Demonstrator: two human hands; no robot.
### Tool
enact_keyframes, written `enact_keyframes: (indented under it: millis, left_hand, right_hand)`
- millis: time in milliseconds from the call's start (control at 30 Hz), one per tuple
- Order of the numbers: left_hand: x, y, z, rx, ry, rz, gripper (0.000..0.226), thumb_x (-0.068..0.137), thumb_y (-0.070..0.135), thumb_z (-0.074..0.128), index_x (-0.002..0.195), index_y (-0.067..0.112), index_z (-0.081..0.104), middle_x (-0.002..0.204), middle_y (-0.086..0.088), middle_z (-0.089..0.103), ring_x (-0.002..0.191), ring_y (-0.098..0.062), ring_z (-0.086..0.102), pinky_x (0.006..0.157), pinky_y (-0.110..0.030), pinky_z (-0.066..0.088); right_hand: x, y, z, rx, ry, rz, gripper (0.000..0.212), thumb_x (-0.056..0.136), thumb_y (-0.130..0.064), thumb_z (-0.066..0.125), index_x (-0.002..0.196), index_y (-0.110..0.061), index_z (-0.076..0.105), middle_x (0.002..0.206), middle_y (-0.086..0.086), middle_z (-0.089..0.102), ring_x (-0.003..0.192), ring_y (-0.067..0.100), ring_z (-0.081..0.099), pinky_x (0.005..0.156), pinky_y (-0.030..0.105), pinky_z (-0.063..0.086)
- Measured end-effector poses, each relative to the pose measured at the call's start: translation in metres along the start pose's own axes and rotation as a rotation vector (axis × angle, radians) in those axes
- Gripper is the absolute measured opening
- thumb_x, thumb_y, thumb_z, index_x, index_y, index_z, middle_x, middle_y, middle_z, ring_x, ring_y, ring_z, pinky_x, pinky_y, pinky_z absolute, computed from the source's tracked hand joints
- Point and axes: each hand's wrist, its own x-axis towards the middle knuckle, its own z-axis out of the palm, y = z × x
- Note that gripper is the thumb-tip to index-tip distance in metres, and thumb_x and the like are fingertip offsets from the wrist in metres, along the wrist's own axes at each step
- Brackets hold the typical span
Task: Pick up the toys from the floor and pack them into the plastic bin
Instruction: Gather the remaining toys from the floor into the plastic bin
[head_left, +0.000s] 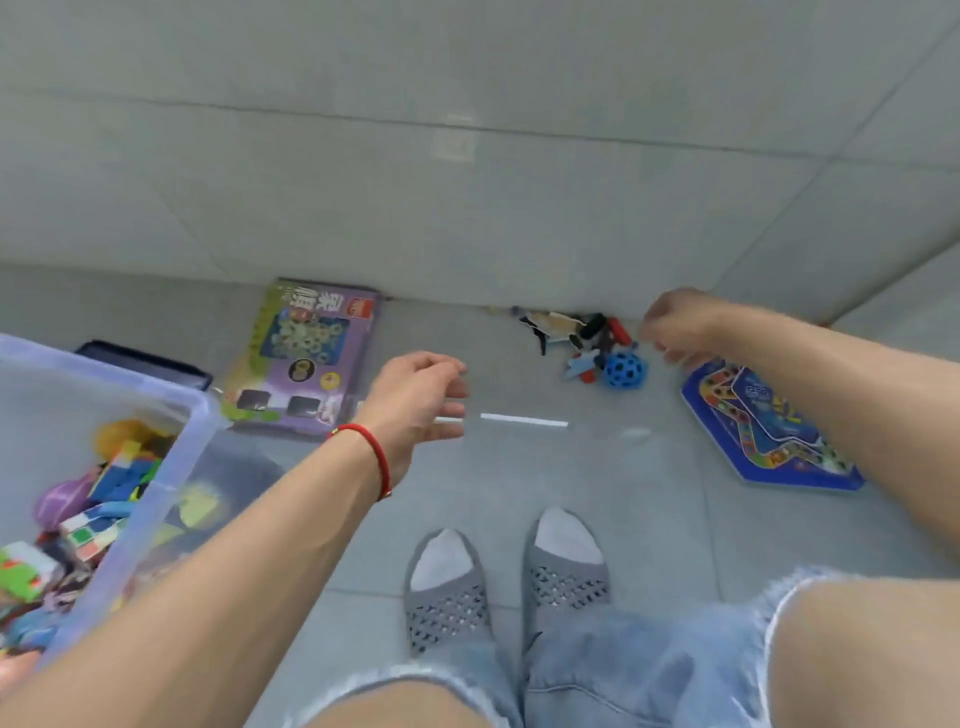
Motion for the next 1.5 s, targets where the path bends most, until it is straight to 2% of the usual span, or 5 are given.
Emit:
enact_keyframes:
  millis: [467,700,867,1333,1500]
  left_hand:
    - [0.143,-0.076,0.132,-0.009,-0.144,-0.135,0.017,0.093,0.014,0.059,0.107,0.011,0.067,0.110,-0.017,0.069,0.086,-0.023,0.065,0.075,-0.035,0.059]
    - [0.151,-0.100,0.158,-0.250,-0.338,-0.148,0.036,0.085,0.028,0.075,0.116,0.015,0.067,0.110,-0.014,0.071,0.101,-0.028,0.070,0.088,-0.049,0.057]
    - [0.175,-0.095,0.154,0.216,-0.004,-0.005,0.007,0.080,0.018,0.070,0.085,0.020,0.074,0.078,0.006,0.067,0.070,-0.008,0.061,0.060,-0.019,0.049]
    - [0.184,-0.103,0.149,0.336,0.087,0.127,0.013,0.078,0.031,0.073,0.075,0.019,0.068,0.069,0.012,0.066,0.061,-0.001,0.060,0.058,-0.019,0.047]
    - [0.165,-0.124,0.146,0.255,0.070,0.106,0.013,0.082,0.027,0.073,0.075,0.017,0.068,0.071,0.010,0.067,0.063,-0.002,0.060,0.059,-0.018,0.051]
  right_hand:
    - [0.096,0.109,0.152,0.210,0.547,-0.288,0.073,0.085,-0.031,0.075,0.148,-0.027,0.039,0.134,0.004,0.052,0.119,0.020,0.051,0.091,0.033,0.049]
    - [0.039,0.080,0.170,0.417,0.223,-0.573,0.060,0.087,-0.035,0.073,0.140,-0.037,0.046,0.131,-0.022,0.055,0.117,-0.001,0.053,0.095,0.014,0.042]
    - [0.094,0.076,0.155,0.278,0.420,-0.418,0.045,0.089,-0.028,0.061,0.133,-0.021,0.055,0.128,-0.001,0.057,0.111,0.018,0.056,0.091,0.033,0.048]
    - [0.141,0.058,0.192,-0.294,0.508,-0.208,0.067,0.084,-0.020,0.052,0.142,0.011,0.038,0.133,0.026,0.046,0.092,0.034,0.051,0.080,0.037,0.045]
    - [0.143,0.076,0.204,-0.376,0.438,-0.307,0.067,0.089,0.005,-0.019,0.144,0.021,0.016,0.142,0.039,0.032,0.116,0.045,0.044,0.094,0.045,0.042]
